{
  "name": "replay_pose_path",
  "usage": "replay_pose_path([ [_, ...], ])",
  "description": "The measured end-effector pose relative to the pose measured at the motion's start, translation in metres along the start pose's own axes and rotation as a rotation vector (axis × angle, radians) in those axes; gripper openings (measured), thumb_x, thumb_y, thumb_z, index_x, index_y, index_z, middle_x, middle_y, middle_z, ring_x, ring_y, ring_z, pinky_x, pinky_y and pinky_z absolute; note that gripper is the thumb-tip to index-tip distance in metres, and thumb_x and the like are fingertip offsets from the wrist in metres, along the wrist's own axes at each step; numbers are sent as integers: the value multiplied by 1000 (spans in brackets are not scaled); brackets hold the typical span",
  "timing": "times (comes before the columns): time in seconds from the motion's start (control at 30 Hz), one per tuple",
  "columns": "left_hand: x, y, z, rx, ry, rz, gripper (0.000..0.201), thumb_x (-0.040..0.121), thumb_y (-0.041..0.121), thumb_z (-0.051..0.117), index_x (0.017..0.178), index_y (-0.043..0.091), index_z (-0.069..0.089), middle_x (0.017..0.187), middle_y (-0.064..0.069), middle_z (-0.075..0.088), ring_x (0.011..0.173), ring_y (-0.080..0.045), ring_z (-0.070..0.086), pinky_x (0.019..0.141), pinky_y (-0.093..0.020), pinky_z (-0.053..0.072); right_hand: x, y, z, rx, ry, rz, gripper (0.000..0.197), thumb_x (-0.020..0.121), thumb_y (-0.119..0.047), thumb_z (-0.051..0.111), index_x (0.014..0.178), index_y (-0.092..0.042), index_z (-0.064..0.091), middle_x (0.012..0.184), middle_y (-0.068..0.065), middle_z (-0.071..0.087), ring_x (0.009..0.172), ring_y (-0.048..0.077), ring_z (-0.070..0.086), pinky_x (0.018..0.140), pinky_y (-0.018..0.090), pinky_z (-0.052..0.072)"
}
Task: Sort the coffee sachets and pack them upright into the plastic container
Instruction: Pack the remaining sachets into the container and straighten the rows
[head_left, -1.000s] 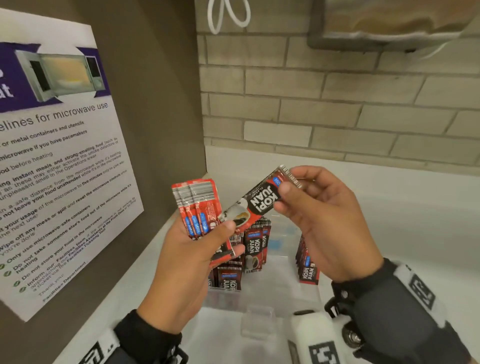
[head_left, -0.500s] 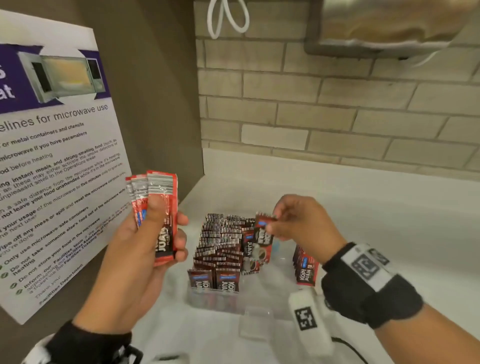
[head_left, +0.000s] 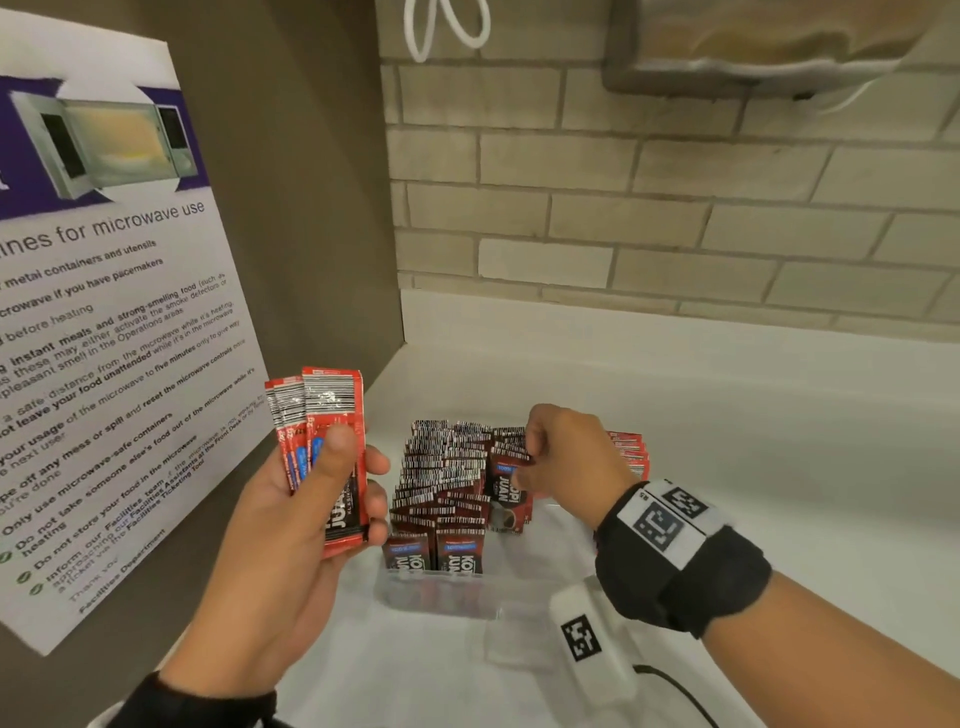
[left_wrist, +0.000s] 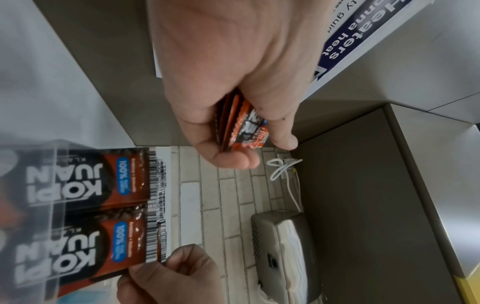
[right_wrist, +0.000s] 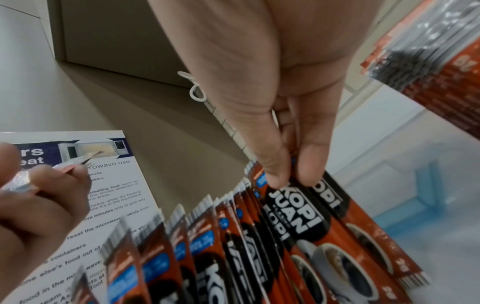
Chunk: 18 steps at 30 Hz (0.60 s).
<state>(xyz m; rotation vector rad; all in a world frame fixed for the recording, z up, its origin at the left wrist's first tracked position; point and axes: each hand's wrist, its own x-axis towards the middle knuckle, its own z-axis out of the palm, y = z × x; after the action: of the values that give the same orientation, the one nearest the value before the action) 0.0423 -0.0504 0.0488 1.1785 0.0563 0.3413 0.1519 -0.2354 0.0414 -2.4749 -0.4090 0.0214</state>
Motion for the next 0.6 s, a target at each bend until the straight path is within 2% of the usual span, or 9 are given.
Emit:
replay_pose_path([
  [0.17, -1, -3, 0, 6, -9, -21, 68, 40, 68, 82, 85, 19, 67, 76, -3, 64, 52, -10, 55, 46, -22, 49, -1, 3, -2, -18, 12, 17, 45, 72, -5, 75, 67, -20, 33, 69, -3, 46, 55, 8, 39, 47, 20, 31],
  [0.27, -4, -3, 3, -14, -11, -40, 56, 53, 70, 74, 81, 21, 69, 75, -4, 64, 51, -12, 55, 44, -22, 48, -4, 6, -4, -11, 34, 13, 45, 73, -1, 72, 67, -21, 32, 69, -4, 44, 59, 12, 42, 50, 20, 34],
  [0.37, -4, -3, 7, -95, 10, -88, 43, 77, 55, 56, 84, 15, 65, 72, -7, 62, 48, -15, 50, 40, -23, 42, -8, 10, -10, -15, 90, 0, 42, 75, -2, 71, 68, -20, 33, 70, -4, 42, 64, 16, 42, 52, 22, 33],
  [0.47, -2, -3, 11, -117, -21, -116, 31, 76, 40, 54, 85, 11, 62, 72, -8, 61, 47, -14, 47, 39, -22, 39, -12, 11, -19, 17, 180, -21, 36, 78, -7, 70, 71, -22, 37, 76, -4, 44, 67, 15, 46, 58, 23, 37],
  [0.53, 0, -4, 12, -109, -45, -117, 29, 76, 35, 56, 88, 10, 63, 75, -9, 64, 50, -15, 53, 41, -23, 44, -18, 6, -25, 79, 245, -58, 26, 81, -12, 68, 77, -21, 43, 83, -3, 49, 71, 16, 50, 60, 21, 38],
  [0.6, 4, -7, 13, -103, -56, -121, 31, 79, 32, 55, 99, 10, 64, 83, -10, 71, 60, -16, 65, 50, -26, 55, -26, -5, -27, 189, 271, -96, 16, 84, -18, 66, 81, -19, 50, 86, -2, 54, 73, 15, 53, 63, 20, 42],
])
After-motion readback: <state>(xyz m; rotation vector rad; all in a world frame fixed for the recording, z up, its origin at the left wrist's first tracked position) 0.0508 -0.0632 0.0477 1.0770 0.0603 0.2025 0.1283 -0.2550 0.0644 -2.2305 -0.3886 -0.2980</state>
